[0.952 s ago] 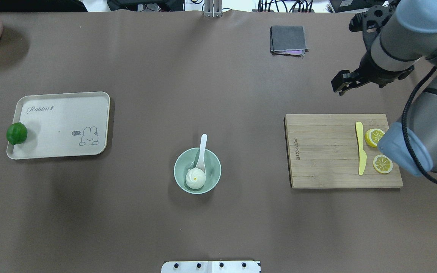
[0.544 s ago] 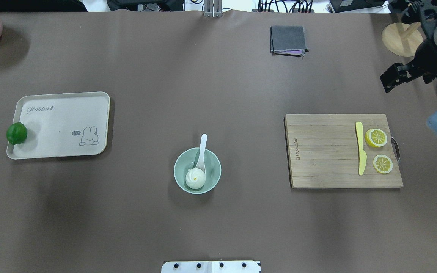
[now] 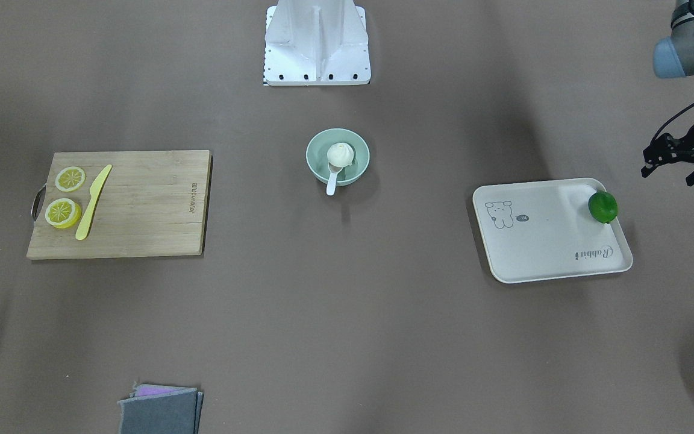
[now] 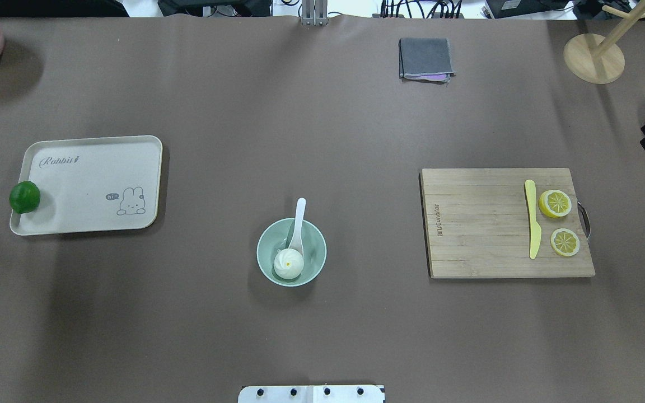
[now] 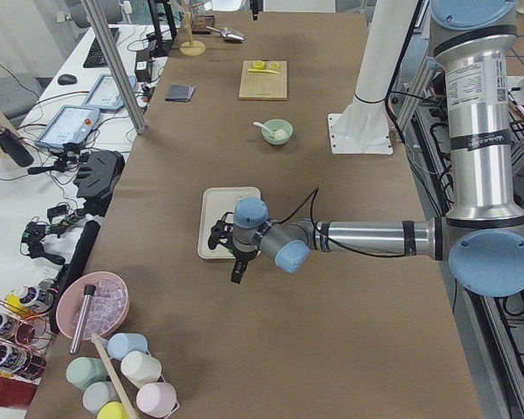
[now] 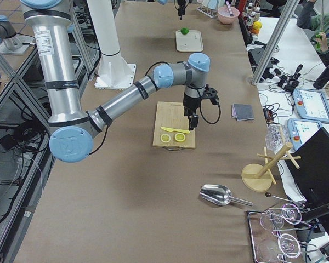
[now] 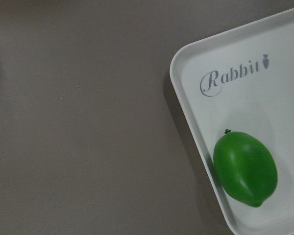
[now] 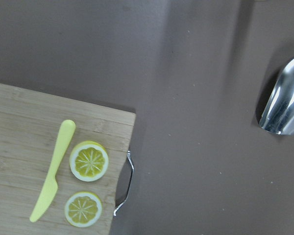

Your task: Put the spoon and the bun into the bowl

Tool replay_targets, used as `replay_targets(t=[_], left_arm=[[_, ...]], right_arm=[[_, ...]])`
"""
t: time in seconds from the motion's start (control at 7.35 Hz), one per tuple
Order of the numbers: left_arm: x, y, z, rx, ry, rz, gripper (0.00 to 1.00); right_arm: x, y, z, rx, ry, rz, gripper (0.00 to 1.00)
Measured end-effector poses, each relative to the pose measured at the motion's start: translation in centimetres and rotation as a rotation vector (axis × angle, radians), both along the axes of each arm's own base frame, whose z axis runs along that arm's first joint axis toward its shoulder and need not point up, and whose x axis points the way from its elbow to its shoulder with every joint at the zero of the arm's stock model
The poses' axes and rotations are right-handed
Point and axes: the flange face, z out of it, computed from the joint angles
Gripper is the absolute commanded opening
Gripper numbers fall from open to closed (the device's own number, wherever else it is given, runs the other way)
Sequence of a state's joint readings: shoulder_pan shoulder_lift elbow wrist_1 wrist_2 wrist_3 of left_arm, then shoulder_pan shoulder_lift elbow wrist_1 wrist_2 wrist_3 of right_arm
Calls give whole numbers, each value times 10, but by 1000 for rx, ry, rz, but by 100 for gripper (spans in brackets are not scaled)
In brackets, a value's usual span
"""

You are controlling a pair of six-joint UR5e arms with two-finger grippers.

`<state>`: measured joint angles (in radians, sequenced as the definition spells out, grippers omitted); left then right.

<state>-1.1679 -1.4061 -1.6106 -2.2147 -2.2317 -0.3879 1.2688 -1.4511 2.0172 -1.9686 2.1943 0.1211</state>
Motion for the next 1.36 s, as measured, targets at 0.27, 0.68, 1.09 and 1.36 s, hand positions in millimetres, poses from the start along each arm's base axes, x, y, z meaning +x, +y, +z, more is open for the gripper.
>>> replay_targets(t=[0.27,0.68,1.09,1.36], left_arm=[[-8,13,16,-33,-4,0,100],[-32,12,7,-77,45,-31,100],[-64,11,-29,-170,43,-7,100],[-130,3,-40,-151,-32,35,100]], right_arm=[[27,10,49,-77,-2,5,100],[43,26,100,-183,-10,19,100],[45,31,117,-200,-8,-5,100],[57,31,131,-138,-23,-97,100]])
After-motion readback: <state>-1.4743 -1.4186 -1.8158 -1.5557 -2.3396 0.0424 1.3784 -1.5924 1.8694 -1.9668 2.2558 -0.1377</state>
